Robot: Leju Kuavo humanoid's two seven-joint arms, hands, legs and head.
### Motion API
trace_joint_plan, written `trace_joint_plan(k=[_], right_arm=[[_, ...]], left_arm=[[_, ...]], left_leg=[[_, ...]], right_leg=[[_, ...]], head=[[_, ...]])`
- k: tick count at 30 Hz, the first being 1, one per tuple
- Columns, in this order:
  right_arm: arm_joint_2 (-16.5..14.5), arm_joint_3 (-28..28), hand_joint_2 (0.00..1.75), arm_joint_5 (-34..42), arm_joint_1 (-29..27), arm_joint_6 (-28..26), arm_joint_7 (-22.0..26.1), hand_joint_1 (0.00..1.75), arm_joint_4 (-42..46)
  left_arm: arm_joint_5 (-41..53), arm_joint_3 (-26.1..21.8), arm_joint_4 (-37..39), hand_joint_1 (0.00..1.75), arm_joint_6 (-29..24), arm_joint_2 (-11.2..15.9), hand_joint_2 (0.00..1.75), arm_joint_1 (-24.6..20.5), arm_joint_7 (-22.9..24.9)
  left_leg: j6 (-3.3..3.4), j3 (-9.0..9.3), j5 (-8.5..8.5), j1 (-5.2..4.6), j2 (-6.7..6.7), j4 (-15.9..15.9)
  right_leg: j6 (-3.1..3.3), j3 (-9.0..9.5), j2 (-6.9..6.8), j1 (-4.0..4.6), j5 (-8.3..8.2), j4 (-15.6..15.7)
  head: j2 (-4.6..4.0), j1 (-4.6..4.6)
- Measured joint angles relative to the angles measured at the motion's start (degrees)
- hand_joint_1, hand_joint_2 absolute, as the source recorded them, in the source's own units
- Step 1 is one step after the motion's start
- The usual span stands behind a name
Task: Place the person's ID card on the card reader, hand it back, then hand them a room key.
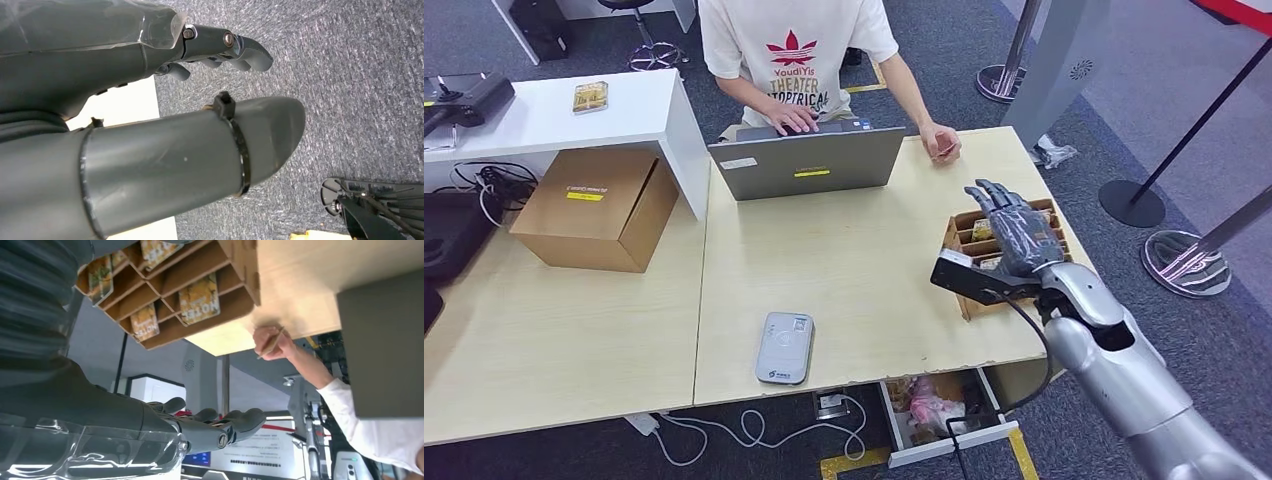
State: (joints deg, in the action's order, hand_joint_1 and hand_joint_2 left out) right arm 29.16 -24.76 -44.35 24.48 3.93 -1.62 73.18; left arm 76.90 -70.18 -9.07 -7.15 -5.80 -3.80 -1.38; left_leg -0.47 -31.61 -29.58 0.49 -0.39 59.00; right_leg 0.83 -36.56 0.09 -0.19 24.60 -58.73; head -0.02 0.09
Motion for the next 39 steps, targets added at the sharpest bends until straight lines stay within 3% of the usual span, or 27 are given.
trace_joint_plan(k=[6, 24, 39], right_arm=[[1.3, 1.9, 1.75, -0.4, -2.9, 3.7, -0.9, 0.0, 1.9], [1.3, 2.6, 1.75, -0.9, -3.8, 5.2, -0.8, 0.0, 2.6], [-2.2, 1.1, 1.75, -0.4, -1.1, 6.7, 1.1, 0.03, -3.8]], left_arm=[[0.3, 0.0, 0.0, 0.0, 0.5, 0.6, 0.0, 0.0, 0.0], [0.7, 0.0, 0.0, 0.0, 0.7, 0.8, 0.0, 0.0, 0.1], [1.2, 0.0, 0.0, 0.0, 0.5, 1.3, 0.0, -0.4, 1.6]], left_leg=[[0.0, 0.0, 0.0, 0.0, 0.01, 0.0], [0.0, 0.0, 0.0, 0.01, 0.03, 0.0], [0.01, -0.02, 0.02, 0.01, 0.01, 0.0]], right_leg=[[0.0, 0.0, 0.01, 0.0, 0.0, 0.0], [0.0, 0.0, 0.02, 0.0, 0.0, 0.0], [0.0, 0.01, 0.0, 0.0, -0.01, 0.0]], head=[[0.0, -0.02], [0.0, -0.02], [0.0, -0.02]])
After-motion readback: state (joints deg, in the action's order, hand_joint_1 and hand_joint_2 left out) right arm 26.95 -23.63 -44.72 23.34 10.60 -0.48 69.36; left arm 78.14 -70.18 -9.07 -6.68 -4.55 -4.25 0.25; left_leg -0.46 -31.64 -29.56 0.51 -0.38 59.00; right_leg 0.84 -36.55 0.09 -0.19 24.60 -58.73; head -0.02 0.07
